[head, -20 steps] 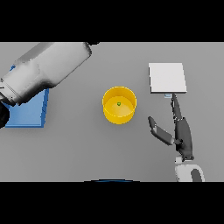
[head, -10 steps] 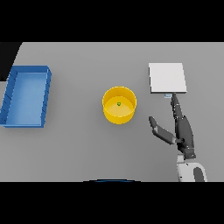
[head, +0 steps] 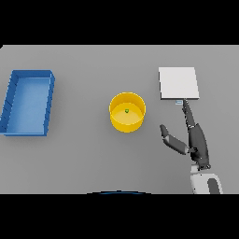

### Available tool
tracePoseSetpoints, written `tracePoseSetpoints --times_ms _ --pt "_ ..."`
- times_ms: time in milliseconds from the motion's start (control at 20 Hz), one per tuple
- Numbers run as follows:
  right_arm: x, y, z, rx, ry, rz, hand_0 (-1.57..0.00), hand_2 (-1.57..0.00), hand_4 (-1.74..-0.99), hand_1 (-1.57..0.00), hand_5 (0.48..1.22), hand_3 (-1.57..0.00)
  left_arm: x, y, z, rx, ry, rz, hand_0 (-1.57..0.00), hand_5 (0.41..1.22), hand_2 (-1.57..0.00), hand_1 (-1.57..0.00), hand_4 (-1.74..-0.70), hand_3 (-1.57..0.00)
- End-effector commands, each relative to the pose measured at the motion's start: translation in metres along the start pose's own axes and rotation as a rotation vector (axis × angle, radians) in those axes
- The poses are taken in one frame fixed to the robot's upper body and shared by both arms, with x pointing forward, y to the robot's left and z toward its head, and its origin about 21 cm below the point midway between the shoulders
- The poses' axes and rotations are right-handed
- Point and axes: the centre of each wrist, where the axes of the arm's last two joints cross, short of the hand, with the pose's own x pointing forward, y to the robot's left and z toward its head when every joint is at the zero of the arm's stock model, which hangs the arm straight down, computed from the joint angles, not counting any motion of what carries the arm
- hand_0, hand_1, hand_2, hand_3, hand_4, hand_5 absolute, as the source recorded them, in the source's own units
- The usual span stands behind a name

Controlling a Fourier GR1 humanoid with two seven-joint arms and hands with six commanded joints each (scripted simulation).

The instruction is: Pick up the red beaker and tilt it to pour out 1 green nut into yellow bowl. Pick up the yellow bowl and place it on the metallic measuring scale.

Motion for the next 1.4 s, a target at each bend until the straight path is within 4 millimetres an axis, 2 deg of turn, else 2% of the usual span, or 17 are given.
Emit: tracePoseSetpoints --times_ms 0,150,250,350,500,650,750,800,850,900,950,1000,1100,1200,1250,1350 --pt "0.000 0.002 -0.001 0.008 0.010 0.006 0.00 0.00 -1.212 0.00 0.641 0.00 -0.009 -0.007 0.008 0.002 0.027 0.025 -1.57 1.221 -1.57 -1.57 -1.74 -1.46" --pt "-0.001 0.005 0.004 0.026 0.007 0.012 0.00 0.00 -1.206 0.00 0.657 0.00 -0.035 -0.022 0.034 0.006 0.101 0.084 -1.57 1.221 -1.57 -1.57 -1.74 -1.45" --pt "0.000 0.008 -0.001 0.023 0.019 0.012 0.00 0.00 -1.215 0.00 0.664 0.00 -0.049 -0.035 0.050 -0.011 0.137 0.104 -1.57 1.221 -1.57 -1.57 -1.74 -1.45" --pt "0.002 0.005 0.003 0.024 0.004 0.005 0.00 0.00 -1.218 0.00 0.664 0.00 -0.059 -0.049 0.059 -0.025 0.188 0.120 -1.57 1.221 -1.57 -1.57 -1.74 -1.45" --pt "0.005 0.004 -0.001 0.020 0.005 0.012 0.00 0.00 -1.217 0.00 0.666 0.00 -0.070 -0.060 0.067 -0.026 0.223 0.136 -1.57 1.221 -1.57 -1.57 -1.74 -1.51" --pt "0.003 0.004 0.000 0.022 0.004 0.023 0.00 0.00 -1.207 0.00 0.665 0.00 -0.078 -0.071 0.077 -0.041 0.248 0.140 -1.57 1.117 -1.57 -1.57 -1.74 -1.54" --pt "0.000 0.004 0.001 0.019 0.007 0.014 0.00 0.00 -1.205 0.00 0.664 0.00 -0.083 -0.069 0.079 -0.046 0.255 0.115 -1.57 0.967 -1.57 -1.57 -1.74 -1.55" --pt "0.001 0.002 0.004 0.020 -0.012 0.018 0.00 0.00 -1.202 0.00 0.667 0.00 -0.085 -0.072 0.081 -0.064 0.255 0.093 -1.57 0.908 -1.57 -1.57 -1.67 -1.55" --pt "-0.001 0.000 0.008 0.019 -0.001 0.022 0.00 0.00 -1.197 0.00 0.664 0.00 -0.087 -0.070 0.083 -0.100 0.252 0.074 -1.57 0.865 -1.57 -1.57 -1.53 -1.50" --pt "-0.001 0.002 0.005 0.014 0.012 0.016 0.00 0.00 -1.192 0.00 0.663 0.00 -0.086 -0.069 0.087 -0.151 0.240 0.067 -1.56 0.830 -1.43 -1.45 -1.37 -1.36" --pt "0.000 0.001 0.006 0.016 0.004 0.014 0.00 0.00 -1.188 0.00 0.663 0.00 -0.082 -0.070 0.090 -0.206 0.226 0.067 -1.46 0.803 -1.19 -1.18 -1.23 -1.13" --pt "-0.001 0.000 0.007 0.017 0.002 0.013 0.00 0.00 -1.187 0.00 0.664 0.00 -0.081 -0.067 0.088 -0.244 0.241 0.062 -1.17 0.778 -0.96 -0.94 -1.12 -0.90" --pt "0.000 0.000 0.004 0.015 0.006 0.019 0.00 0.00 -1.181 0.00 0.665 0.00 -0.081 -0.060 0.090 -0.293 0.233 0.040 -0.75 0.740 -0.61 -0.60 -0.97 -0.58" --pt "0.001 0.001 0.009 0.019 0.005 0.025 0.00 0.00 -1.184 0.00 0.667 0.00 -0.081 -0.057 0.091 -0.344 0.226 0.026 -0.48 0.710 -0.39 -0.39 -0.88 -0.37" --pt "0.000 0.007 0.011 0.024 0.013 0.014 0.00 0.00 -1.187 0.00 0.667 0.00 -0.081 -0.055 0.091 -0.362 0.228 0.030 -0.38 0.698 -0.31 -0.31 -0.85 -0.30" --pt "0.002 0.005 0.009 0.021 -0.004 0.029 0.00 0.00 -1.187 0.00 0.666 0.00 -0.081 -0.054 0.090 -0.362 0.228 0.046 -0.24 0.684 -0.20 -0.20 -0.82 -0.19"
